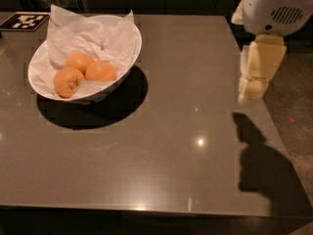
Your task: Pick orange from white bowl
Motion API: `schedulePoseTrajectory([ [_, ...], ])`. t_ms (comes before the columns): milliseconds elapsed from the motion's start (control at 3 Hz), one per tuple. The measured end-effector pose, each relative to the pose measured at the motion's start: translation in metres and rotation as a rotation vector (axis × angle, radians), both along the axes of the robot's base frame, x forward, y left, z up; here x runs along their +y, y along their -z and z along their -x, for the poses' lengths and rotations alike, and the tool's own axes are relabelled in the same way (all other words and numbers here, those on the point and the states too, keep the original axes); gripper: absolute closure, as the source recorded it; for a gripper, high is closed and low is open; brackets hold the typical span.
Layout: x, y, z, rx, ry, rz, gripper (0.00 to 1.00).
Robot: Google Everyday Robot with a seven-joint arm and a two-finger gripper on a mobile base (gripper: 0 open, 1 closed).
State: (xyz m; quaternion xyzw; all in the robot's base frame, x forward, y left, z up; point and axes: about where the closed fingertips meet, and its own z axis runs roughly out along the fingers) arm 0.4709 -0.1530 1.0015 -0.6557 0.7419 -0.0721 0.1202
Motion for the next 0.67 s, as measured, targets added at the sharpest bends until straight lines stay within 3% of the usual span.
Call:
schedulePoseTrajectory([
  [333,0.003,-0.003,-0.005,-0.027,-0.002,-0.010,0.00],
  [667,0.042,-0.009,-0.013,-0.038,-0.087,-0.037,0.00],
])
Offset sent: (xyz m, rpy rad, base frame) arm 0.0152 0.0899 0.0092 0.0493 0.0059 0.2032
